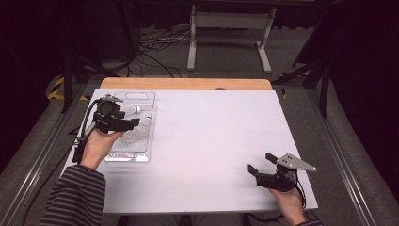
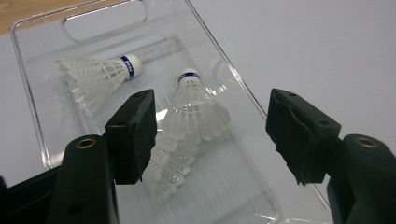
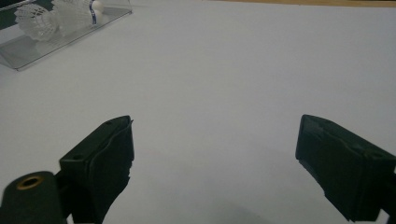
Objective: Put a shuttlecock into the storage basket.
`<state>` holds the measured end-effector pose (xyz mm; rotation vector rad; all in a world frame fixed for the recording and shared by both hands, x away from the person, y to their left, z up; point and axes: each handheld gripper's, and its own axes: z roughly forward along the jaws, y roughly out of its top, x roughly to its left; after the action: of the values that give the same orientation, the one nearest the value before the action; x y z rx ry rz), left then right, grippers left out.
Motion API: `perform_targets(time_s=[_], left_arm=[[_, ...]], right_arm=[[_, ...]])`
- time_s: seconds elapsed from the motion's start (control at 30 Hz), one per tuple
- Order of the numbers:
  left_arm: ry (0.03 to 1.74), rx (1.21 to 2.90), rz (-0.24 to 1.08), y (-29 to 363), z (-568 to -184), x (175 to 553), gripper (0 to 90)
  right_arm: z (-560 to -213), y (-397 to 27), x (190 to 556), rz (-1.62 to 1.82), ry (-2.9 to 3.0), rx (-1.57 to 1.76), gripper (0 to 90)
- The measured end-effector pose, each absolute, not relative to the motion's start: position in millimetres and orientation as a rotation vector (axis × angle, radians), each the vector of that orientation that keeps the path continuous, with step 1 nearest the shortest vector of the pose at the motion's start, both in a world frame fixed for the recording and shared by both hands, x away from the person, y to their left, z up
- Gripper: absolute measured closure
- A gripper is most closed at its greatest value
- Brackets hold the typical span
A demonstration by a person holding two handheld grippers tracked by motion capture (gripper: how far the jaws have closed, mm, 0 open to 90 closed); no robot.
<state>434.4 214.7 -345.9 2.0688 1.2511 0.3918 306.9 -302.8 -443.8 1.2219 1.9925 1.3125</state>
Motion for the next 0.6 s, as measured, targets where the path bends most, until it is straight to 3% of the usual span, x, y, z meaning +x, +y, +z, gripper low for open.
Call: perform_targets(time_s=[0.6], left_arm=[[1.239, 2.048, 0.388, 219, -346, 421, 32.8]], right_arm=[[-444, -303, 307, 1.313, 1.988, 1.221, 12.1]])
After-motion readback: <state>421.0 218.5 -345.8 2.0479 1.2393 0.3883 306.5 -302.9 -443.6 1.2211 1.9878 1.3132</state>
